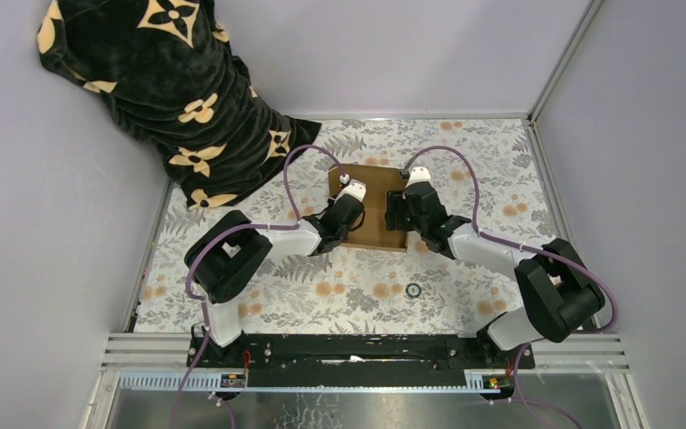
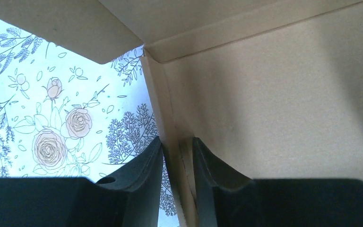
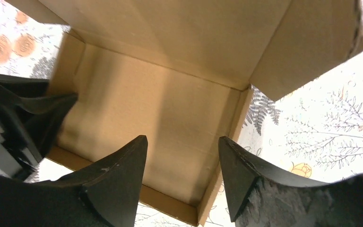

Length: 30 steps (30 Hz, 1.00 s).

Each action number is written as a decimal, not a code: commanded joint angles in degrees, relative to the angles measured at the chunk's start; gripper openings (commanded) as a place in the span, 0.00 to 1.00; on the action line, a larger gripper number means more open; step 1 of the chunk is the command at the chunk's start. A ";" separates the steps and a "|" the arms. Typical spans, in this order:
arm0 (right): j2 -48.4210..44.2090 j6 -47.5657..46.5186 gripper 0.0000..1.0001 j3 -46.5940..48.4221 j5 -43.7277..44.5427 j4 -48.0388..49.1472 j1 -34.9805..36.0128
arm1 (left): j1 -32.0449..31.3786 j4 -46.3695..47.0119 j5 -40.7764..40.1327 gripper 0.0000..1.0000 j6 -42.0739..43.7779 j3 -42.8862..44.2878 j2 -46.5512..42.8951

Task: Fold the paper box

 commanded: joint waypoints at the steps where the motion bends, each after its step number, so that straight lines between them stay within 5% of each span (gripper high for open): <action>1: -0.47 -2.10 0.63 3.84 1.93 -0.75 0.59 | 0.52 -2.05 6.15 0.36 0.73 -0.56 0.42; 12: 1.59 2.44 0.55 8.20 9.03 -15.97 0.68 | 0.44 -4.13 1.91 0.36 -1.85 -0.03 -0.36; 16: -1.99 2.99 0.59 5.48 9.29 -15.09 0.69 | 0.49 -4.32 1.04 0.36 -2.60 0.46 -0.04; 30: 4.19 4.56 0.47 7.02 8.78 -18.87 0.65 | 0.50 -6.21 0.07 0.36 -3.30 1.30 -0.50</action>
